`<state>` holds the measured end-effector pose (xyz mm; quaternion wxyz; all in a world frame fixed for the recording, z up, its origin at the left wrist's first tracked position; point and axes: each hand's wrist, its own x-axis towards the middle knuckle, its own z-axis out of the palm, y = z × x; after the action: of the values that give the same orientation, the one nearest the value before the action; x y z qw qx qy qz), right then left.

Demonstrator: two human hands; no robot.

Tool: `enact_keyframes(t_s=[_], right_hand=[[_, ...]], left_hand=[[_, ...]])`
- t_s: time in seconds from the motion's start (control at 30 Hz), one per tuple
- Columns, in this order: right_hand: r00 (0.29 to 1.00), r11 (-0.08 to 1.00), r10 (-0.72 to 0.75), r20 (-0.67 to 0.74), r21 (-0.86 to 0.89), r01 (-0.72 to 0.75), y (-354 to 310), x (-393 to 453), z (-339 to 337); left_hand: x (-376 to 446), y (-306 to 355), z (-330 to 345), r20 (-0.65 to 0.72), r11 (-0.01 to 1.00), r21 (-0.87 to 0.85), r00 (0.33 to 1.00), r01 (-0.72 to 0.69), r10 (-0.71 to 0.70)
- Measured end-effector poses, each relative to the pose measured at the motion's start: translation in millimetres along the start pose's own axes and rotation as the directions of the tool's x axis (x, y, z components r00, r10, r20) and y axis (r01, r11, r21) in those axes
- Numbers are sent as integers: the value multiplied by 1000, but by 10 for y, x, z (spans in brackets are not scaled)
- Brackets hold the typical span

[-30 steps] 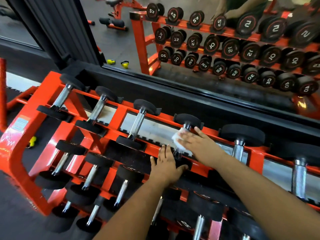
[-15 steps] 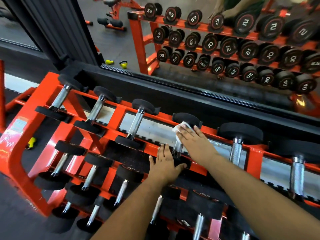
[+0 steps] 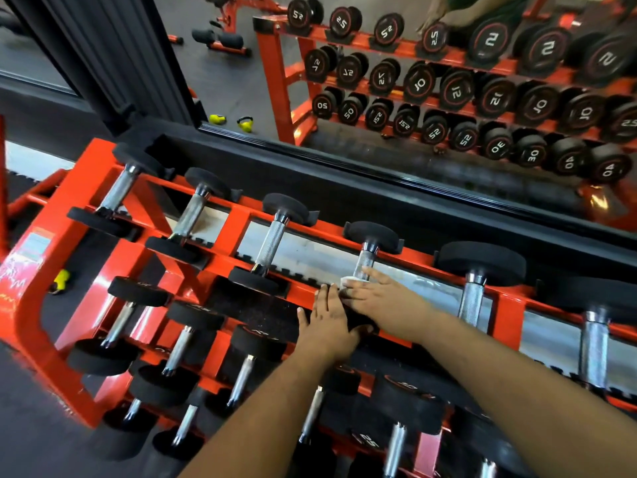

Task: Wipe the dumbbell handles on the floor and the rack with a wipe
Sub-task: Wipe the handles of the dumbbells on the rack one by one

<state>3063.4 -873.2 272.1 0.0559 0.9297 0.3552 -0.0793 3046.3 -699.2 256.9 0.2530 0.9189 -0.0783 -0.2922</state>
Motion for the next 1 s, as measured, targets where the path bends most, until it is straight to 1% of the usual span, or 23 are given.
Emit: enact_keyframes(t_s=[0.03, 0.07, 0.1, 0.17, 0.2, 0.23, 0.27, 0.37, 0.43, 0.47, 0.5, 0.57, 0.6, 0.63, 0.67, 0.7, 0.77, 0.8, 0.87, 0.9, 0.93, 0.97, 1.0], right_hand=[[1000, 1000, -26, -6, -11, 26, 71, -50, 9], [1000, 999, -14, -12, -38, 14, 148, -78, -4], [999, 997, 33, -26, -69, -34, 208, -84, -24], [979, 974, 196, -50, -104, -201, 232, -34, -79], [963, 960, 262, -54, -85, -266, 193, 8, -93], [958, 957, 283, -44, -47, -285, 128, 42, -82], [965, 965, 261, -30, -10, -262, 61, 58, -64], [995, 990, 90, 41, 101, -94, -16, -65, -2], [997, 989, 52, 48, 139, -58, 58, -178, -28], [996, 990, 81, 36, 116, -84, 96, -192, -33], [989, 986, 146, 13, 84, -146, 128, -172, -30], [945, 945, 325, -26, 53, -323, 137, -60, -32], [916, 915, 400, -29, 68, -398, 103, 13, -35], [889, 886, 456, -38, 119, -449, 43, 78, -29], [865, 850, 500, -48, 217, -479, -40, 121, -10], [836, 793, 546, -53, 354, -495, -130, 132, 7], [765, 618, 642, -51, 624, -478, -297, 98, 62], [721, 525, 692, -39, 712, -465, -351, 78, 84], [619, 324, 785, 22, 837, -442, -362, 135, 102], [556, 188, 828, 77, 895, -405, -322, 194, 102], [504, 39, 852, 144, 941, -335, -293, 250, 76], [475, -91, 856, 205, 963, -252, -278, 287, 62], [476, -179, 845, 245, 967, -180, -291, 299, 66]], left_hand=[[6, -7, 5, -2, 1000, 3, 1000, -1, 1], [8, -11, 5, -1, 1000, 6, 1000, -3, 3], [9, -16, 3, 3, 1000, 6, 1000, -6, 6], [-1, -16, -5, 7, 1000, 4, 1000, -8, 8], [-6, -14, -15, 6, 1000, 5, 1000, -9, 9], [-9, -13, -21, 6, 1000, 5, 1000, -9, 9], [-6, -11, -25, 6, 1000, 4, 1000, -10, 10], [5, -15, -5, 6, 1000, 3, 1000, -11, 11], [-1, -17, -1, 2, 1000, -1, 1000, -12, 12], [-5, -17, -2, 1, 1000, -2, 1000, -13, 13], [-8, -15, -11, 3, 1000, -2, 1000, -15, 15], [-20, 0, -26, 9, 1000, -5, 1000, -13, 13], [-23, -1, -29, 8, 1000, -4, 1000, -11, 11], [-21, 2, -33, 7, 1000, -2, 1000, -8, 8], [-20, 2, -34, 6, 1000, -2, 1000, -7, 7], [-16, 0, -34, 5, 1000, -2, 1000, -7, 7], [-3, -14, -23, 2, 1000, -10, 1000, -12, 12], [1, -16, -12, 4, 1000, -16, 1000, -13, 13], [-3, -18, -13, -2, 1000, -10, 1000, -11, 11], [-6, -16, -15, -5, 1000, -5, 1000, -8, 8], [-9, -17, -14, -6, 1000, -3, 1000, -5, 5], [-7, -12, -12, -7, 1000, -4, 1000, -5, 5], [-6, -13, -7, -7, 1000, -6, 1000, -6, 6]])
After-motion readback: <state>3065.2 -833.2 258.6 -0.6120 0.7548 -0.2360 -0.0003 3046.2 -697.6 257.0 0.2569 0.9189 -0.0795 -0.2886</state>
